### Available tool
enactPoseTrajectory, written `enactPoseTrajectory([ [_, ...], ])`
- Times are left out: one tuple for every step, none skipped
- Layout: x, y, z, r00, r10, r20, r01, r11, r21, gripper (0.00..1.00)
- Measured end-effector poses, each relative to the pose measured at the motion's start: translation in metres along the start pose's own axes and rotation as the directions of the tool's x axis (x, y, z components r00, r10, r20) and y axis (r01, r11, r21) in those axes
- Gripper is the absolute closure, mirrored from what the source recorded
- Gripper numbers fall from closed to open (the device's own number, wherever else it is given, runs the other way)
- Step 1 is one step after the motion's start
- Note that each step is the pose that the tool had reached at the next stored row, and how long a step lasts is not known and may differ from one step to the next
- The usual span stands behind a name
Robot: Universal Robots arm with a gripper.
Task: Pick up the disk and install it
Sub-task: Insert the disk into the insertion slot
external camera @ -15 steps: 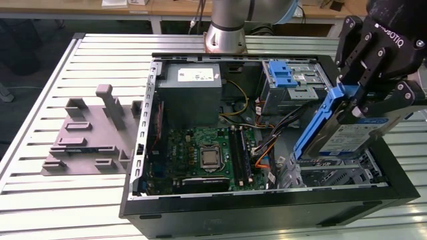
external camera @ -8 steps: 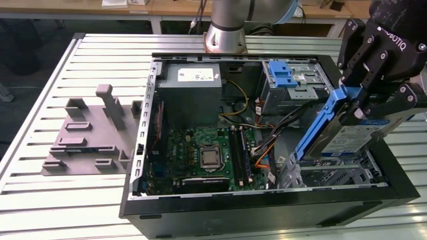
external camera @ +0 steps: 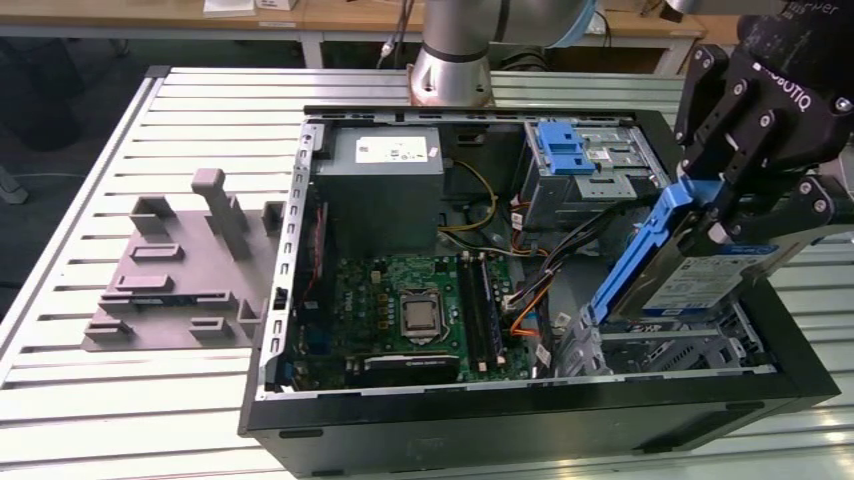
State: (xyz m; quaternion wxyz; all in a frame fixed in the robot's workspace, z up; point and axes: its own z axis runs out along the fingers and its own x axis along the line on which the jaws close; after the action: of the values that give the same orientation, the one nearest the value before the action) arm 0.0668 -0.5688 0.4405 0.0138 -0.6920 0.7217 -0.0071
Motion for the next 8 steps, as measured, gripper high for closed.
enactPoseTrajectory([
  [0.0,-0.0001,0.0003,1.0,-0.001,0.0,0.001,1.0,0.0,0.64],
  [0.0001,-0.0001,0.0006,1.0,-0.002,0.0,0.002,1.0,0.0,0.64],
  [0.0003,-0.0001,0.0009,1.0,-0.003,0.0001,0.003,1.0,0.0,0.64],
  [0.0005,-0.0001,0.0011,1.0,-0.004,0.0002,0.004,1.0,0.0,0.64],
  [0.0005,-0.0002,0.0012,1.0,-0.004,0.0001,0.004,1.0,0.0,0.64],
  [0.0005,-0.0002,0.0015,1.0,-0.004,0.0001,0.004,1.0,0.0,0.64],
  [0.0005,-0.0002,0.0018,1.0,-0.004,0.0002,0.004,1.0,0.0,0.64],
  [0.0005,-0.0002,0.0022,1.0,-0.004,0.0003,0.004,1.0,-0.0001,0.64],
])
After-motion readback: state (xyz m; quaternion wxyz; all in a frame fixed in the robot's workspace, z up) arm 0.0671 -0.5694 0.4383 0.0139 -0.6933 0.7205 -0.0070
